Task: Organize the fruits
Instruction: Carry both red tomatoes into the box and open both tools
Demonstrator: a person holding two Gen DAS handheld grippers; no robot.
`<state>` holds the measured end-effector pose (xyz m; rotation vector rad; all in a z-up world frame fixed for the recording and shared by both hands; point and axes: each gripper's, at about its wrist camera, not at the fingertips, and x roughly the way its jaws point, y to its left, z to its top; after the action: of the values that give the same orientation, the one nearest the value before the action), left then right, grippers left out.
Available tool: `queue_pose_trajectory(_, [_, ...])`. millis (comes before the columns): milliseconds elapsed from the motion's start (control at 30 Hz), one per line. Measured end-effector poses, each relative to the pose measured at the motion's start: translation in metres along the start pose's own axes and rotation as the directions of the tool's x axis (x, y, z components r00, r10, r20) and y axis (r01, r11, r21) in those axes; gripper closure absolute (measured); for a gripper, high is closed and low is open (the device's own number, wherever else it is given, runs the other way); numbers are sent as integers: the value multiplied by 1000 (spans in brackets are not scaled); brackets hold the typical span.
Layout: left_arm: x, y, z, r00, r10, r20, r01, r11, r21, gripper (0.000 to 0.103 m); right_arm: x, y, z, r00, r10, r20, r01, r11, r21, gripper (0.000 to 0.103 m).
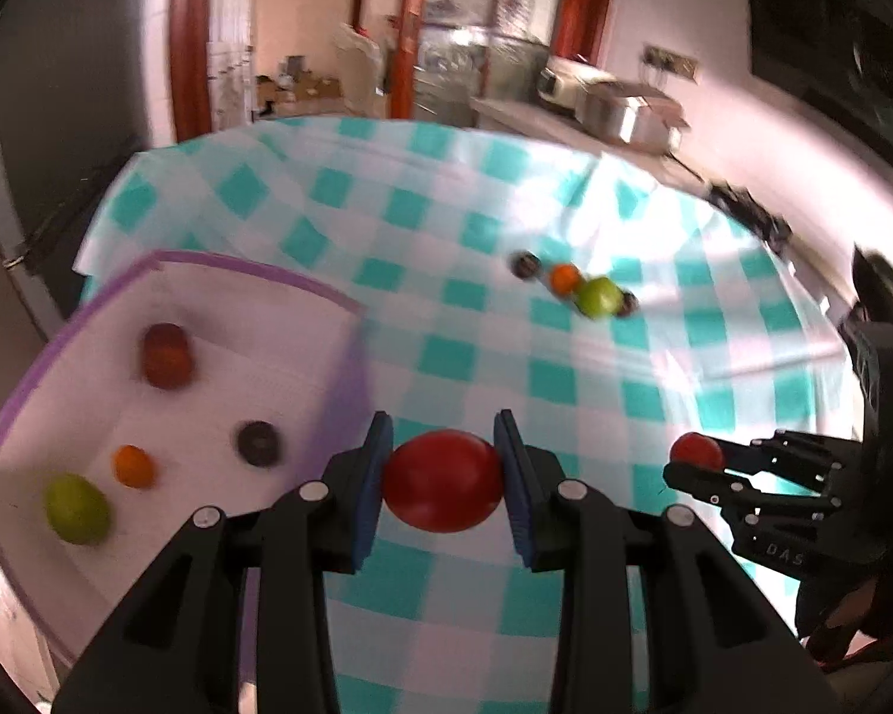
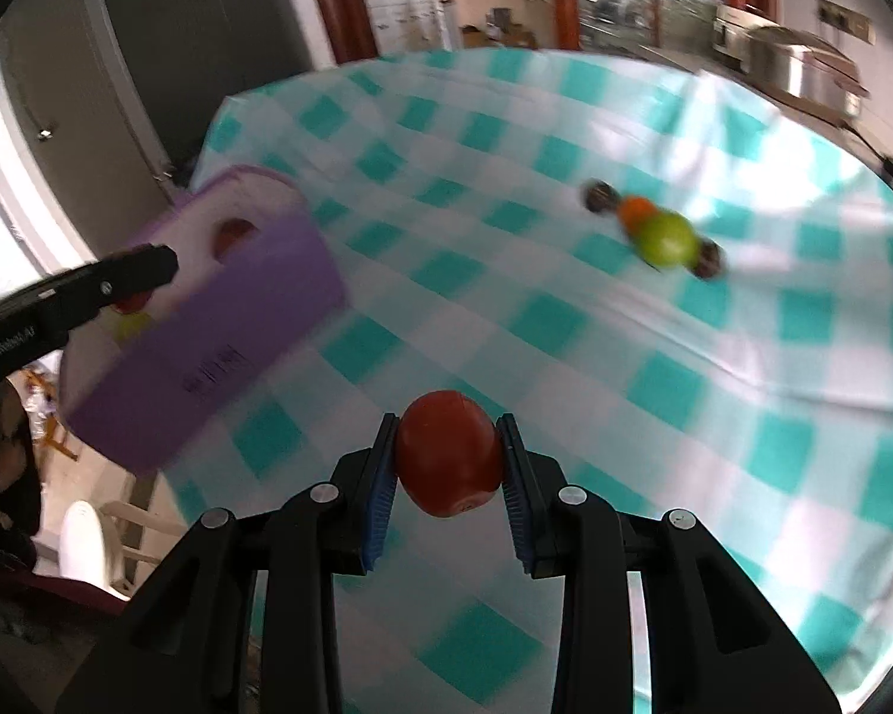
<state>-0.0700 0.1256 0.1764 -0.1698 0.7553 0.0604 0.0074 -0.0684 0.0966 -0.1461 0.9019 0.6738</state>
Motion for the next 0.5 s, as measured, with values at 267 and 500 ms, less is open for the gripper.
queue_pose_trajectory(267, [-4,122,16,986,131,-101,-139,987,-75,67,35,96,77,987,161,16,-159,985,-63,70])
queue_pose_trajectory(500, [41,184,-2,928,152,-340,-167,986,-13,67,91,185,112,965,238,-110,-254,950,-181,70])
